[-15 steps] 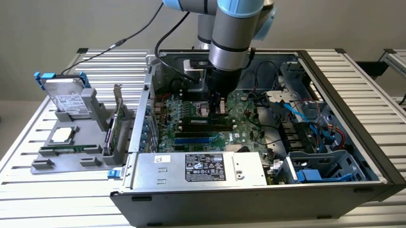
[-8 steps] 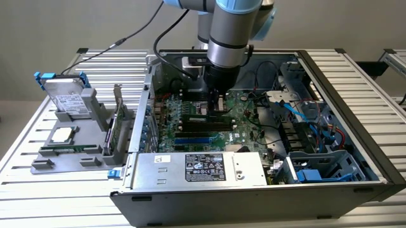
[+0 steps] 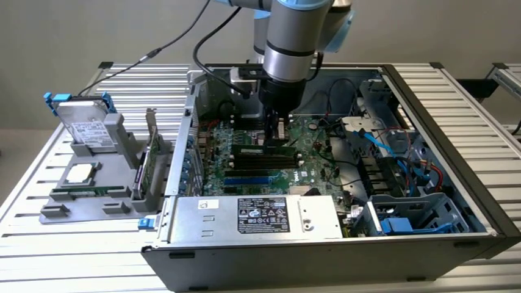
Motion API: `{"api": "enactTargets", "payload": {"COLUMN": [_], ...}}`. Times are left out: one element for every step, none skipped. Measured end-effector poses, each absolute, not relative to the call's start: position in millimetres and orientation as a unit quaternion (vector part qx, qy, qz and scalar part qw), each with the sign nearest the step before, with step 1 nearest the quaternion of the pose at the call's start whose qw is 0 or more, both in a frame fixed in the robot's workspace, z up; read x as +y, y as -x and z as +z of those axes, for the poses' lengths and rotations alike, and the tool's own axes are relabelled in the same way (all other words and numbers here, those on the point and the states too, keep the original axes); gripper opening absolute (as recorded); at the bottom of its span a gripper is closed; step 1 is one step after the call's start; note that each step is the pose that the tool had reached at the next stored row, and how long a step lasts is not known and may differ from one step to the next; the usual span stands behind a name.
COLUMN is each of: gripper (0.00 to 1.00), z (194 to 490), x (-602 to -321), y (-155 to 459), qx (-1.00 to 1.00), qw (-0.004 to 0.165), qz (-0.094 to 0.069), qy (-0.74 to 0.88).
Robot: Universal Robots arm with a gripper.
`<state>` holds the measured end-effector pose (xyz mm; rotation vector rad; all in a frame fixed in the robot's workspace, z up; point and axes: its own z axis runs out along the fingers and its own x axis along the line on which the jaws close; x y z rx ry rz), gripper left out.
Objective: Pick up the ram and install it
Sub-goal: 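Insert the ram into the slot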
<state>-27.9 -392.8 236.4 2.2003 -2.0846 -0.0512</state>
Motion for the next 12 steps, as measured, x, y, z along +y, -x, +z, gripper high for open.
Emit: {"api": "enactTargets", "payload": {"gripper": [0.14, 0.14, 0.14, 0.14, 0.14, 0.14, 0.14, 0.14, 0.14, 0.14, 0.14, 0.14], "z": [236.4, 236.6, 236.5, 236.6, 236.5, 236.6, 236.6, 236.6, 236.6, 236.5, 236.3, 236.3], "x": [-392.8, -392.8, -392.7, -392.7, -392.6, -392.4, -392.3, -392.2, -391.9, -391.7, -391.6, -391.3], "y": [28.7, 29.4, 30.1, 30.6, 31.1, 31.7, 32.0, 32.3, 32.9, 33.3, 33.7, 34.0], "qx": [-0.687, -0.687, -0.687, -0.688, -0.688, -0.688, -0.688, -0.688, -0.688, -0.688, -0.688, -0.688], "qw": [0.054, 0.053, 0.051, 0.05, 0.049, 0.048, 0.047, 0.047, 0.046, 0.046, 0.046, 0.046], "qz": [-0.013, -0.008, -0.002, 0.004, 0.009, 0.013, 0.015, 0.016, 0.017, 0.019, 0.02, 0.022], "qy": [-0.725, -0.725, -0.724, -0.724, -0.724, -0.724, -0.724, -0.724, -0.724, -0.724, -0.724, -0.724]}}
